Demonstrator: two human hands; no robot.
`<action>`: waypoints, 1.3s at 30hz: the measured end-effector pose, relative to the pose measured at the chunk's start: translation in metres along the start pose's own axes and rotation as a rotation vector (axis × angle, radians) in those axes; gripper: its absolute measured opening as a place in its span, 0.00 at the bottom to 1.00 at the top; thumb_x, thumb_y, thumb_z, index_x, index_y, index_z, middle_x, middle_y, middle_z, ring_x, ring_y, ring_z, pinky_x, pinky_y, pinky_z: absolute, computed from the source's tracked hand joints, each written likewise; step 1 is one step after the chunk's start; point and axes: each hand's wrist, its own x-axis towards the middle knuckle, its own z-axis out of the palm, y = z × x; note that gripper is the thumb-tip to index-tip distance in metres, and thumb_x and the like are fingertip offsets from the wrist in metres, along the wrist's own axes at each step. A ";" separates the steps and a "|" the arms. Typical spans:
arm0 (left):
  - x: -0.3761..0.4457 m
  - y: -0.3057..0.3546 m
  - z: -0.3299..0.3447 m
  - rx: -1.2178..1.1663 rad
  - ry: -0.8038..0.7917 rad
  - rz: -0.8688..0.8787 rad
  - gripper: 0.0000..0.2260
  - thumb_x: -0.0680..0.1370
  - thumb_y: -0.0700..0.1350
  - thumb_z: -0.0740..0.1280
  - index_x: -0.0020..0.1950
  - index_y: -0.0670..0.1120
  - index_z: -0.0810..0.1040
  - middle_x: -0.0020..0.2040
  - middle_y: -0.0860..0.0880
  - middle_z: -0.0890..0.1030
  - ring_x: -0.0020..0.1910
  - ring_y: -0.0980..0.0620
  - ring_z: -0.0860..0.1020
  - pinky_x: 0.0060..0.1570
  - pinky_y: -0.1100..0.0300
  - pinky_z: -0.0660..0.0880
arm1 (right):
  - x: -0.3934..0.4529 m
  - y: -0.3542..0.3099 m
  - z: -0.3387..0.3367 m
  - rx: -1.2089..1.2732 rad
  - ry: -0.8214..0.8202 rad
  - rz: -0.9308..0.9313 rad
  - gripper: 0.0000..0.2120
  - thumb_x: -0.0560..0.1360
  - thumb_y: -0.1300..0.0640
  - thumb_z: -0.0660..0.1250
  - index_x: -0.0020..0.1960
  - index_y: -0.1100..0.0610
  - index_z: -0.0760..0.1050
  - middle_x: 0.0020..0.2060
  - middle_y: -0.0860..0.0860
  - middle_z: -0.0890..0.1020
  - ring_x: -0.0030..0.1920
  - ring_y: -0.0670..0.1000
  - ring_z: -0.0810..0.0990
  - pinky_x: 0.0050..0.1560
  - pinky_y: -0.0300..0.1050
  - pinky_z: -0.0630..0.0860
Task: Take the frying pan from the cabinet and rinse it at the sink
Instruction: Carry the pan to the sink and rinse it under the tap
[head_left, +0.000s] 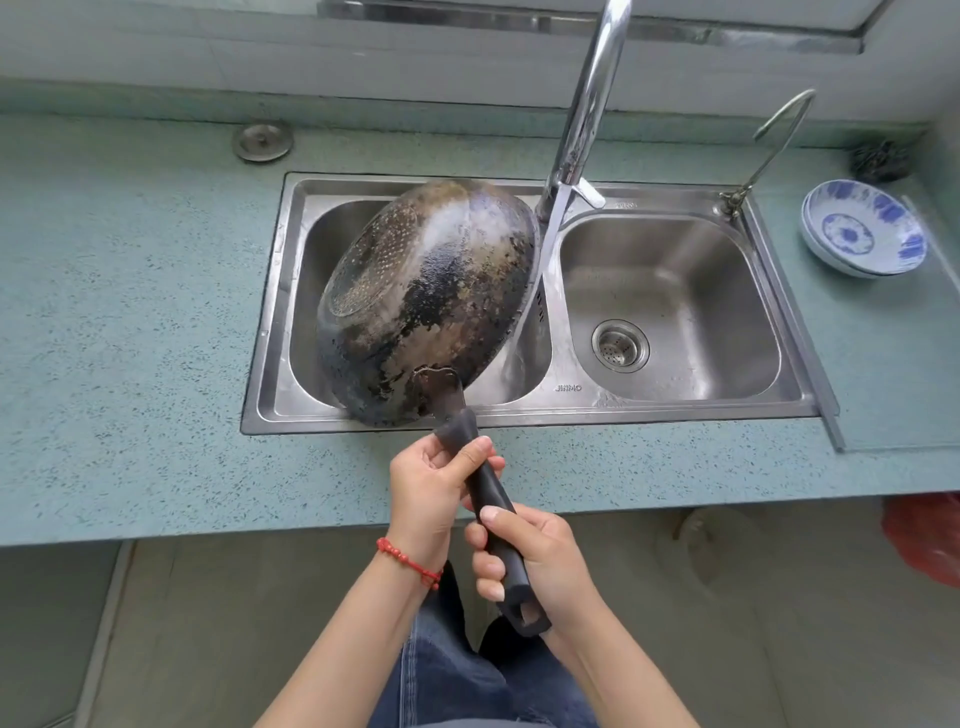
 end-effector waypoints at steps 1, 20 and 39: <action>-0.001 -0.001 0.001 0.019 0.002 0.002 0.03 0.71 0.35 0.68 0.39 0.40 0.75 0.25 0.50 0.81 0.28 0.55 0.81 0.26 0.63 0.75 | -0.001 0.001 -0.001 0.016 0.003 0.009 0.08 0.71 0.63 0.64 0.48 0.66 0.73 0.28 0.54 0.74 0.21 0.47 0.68 0.18 0.36 0.66; 0.010 -0.019 0.036 0.101 -0.135 -0.076 0.03 0.72 0.37 0.68 0.40 0.39 0.75 0.26 0.50 0.81 0.28 0.57 0.81 0.19 0.67 0.67 | -0.011 -0.013 -0.017 0.149 0.190 -0.028 0.06 0.75 0.66 0.59 0.41 0.64 0.73 0.27 0.55 0.72 0.20 0.46 0.67 0.17 0.37 0.64; 0.025 -0.022 0.037 0.012 -0.202 -0.125 0.03 0.73 0.36 0.66 0.39 0.40 0.76 0.28 0.50 0.82 0.30 0.56 0.81 0.29 0.64 0.75 | 0.000 -0.017 -0.021 0.071 0.208 -0.089 0.04 0.74 0.69 0.61 0.41 0.66 0.72 0.27 0.55 0.72 0.21 0.46 0.67 0.18 0.37 0.66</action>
